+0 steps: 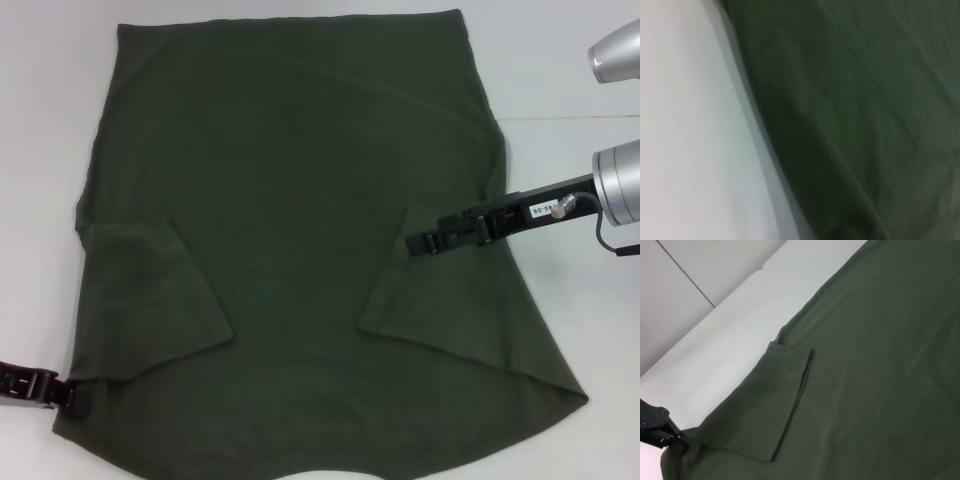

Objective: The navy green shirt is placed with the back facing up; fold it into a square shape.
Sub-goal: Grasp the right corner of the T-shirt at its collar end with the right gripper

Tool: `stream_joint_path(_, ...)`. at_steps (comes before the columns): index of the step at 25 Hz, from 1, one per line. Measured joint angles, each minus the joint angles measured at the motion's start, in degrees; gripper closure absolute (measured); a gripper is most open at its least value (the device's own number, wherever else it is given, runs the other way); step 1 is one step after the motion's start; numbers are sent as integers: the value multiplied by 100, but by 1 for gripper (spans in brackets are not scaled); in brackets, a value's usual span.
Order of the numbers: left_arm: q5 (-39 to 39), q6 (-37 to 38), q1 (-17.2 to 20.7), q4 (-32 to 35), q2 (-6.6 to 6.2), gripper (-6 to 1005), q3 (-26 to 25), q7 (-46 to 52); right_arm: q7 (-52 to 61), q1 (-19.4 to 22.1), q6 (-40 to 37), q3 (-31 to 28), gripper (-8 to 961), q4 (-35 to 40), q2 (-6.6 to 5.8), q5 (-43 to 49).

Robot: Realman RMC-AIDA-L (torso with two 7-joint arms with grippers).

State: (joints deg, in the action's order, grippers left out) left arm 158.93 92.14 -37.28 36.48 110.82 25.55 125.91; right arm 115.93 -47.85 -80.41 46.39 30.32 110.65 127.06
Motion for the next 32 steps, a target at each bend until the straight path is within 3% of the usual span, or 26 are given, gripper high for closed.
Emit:
stream_joint_path(6, -12, 32, -22, -6, -4, 974, 3, 2, 298, 24, -104, 5, 29, 0, -52, 18)
stream_joint_path(14, -40, 250, -92, 29, -27, 982, -2, 58, 1537, 121, -836, -11, 28, 173, -450, 299)
stream_joint_path(21, -47, 289, -131, 43, -34, 982, -17, 64, 2062, 346, -1203, -32, 28, 351, -682, 636)
stream_joint_path(26, -47, 309, -141, 44, -35, 982, -59, 69, 2366, 465, -1445, -42, 29, 368, -765, 896)
stream_joint_path(32, -47, 306, -138, 50, -49, 982, -62, 81, 2529, 569, -1523, -33, 28, 330, -774, 1178)
